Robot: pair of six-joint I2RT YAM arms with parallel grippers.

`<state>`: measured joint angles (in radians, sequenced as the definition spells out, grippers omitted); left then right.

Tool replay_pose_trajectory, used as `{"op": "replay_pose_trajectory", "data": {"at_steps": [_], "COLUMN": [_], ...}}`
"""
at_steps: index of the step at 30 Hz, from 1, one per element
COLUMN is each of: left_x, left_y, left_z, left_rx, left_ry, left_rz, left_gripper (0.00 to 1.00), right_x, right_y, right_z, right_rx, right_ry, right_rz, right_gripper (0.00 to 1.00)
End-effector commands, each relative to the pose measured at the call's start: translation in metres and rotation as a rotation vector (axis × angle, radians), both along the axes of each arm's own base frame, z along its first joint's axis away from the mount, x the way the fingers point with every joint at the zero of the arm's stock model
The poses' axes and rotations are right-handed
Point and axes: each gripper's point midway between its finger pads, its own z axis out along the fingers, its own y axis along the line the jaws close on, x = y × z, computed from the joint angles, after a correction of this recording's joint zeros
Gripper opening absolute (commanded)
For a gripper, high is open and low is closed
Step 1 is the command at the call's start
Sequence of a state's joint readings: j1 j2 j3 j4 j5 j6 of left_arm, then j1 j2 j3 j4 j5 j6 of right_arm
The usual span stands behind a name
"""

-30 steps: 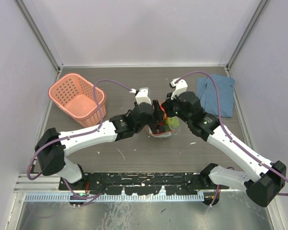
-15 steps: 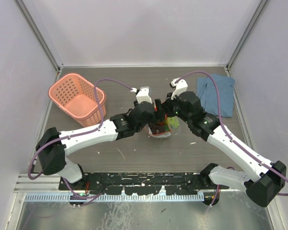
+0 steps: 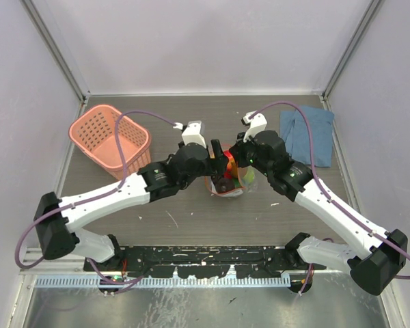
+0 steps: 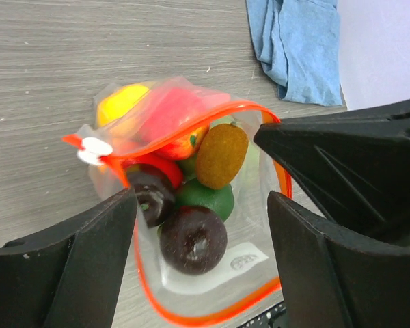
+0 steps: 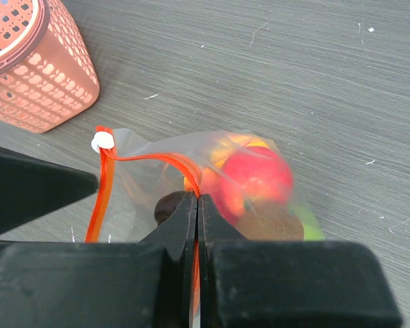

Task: Place the food in the zip-top bag and seal the zipper
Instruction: Place the fake fruit in the zipper food storage bag, then zip the zipper food storage bag at the center of the board.

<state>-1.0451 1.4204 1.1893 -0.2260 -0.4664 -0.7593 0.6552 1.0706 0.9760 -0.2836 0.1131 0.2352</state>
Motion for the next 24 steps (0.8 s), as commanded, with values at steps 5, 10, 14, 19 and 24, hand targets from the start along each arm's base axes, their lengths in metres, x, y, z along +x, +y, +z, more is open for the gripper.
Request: {"op": "replay_pose_trajectory", "data": {"at_steps": [5,10,14,19,24], "left_x": [-0.021,-0.020,-0.012,-0.004,0.000], "left_y": [0.054,0.065,0.050,0.033,0.020], "left_z": [0.034,0.016,-0.006,-0.019,-0.028], "left_rx": [0.022,0.060,0.038,0.003,0.001], "left_ry": [0.018,0.069,0.168,0.235,0.262], "left_rz": [0.070,0.102,0.055,0.010,-0.013], "left_gripper": [0.77,0.77,0.74,0.62,0.41], "right_x": [0.004,0.005,0.004,0.004,0.004], "right_y": [0.006,0.006,0.006,0.006,0.006], "right_z": [0.026,0.024,0.023,0.019,0.016], "right_rx": [0.061,0.055,0.054,0.048,0.043], "right_ry": [-0.074,-0.073,-0.071,-0.065,-0.060], "right_rz": [0.005,0.006,0.009,0.008,0.006], "right_gripper": [0.00,0.00,0.00,0.00,0.00]}}
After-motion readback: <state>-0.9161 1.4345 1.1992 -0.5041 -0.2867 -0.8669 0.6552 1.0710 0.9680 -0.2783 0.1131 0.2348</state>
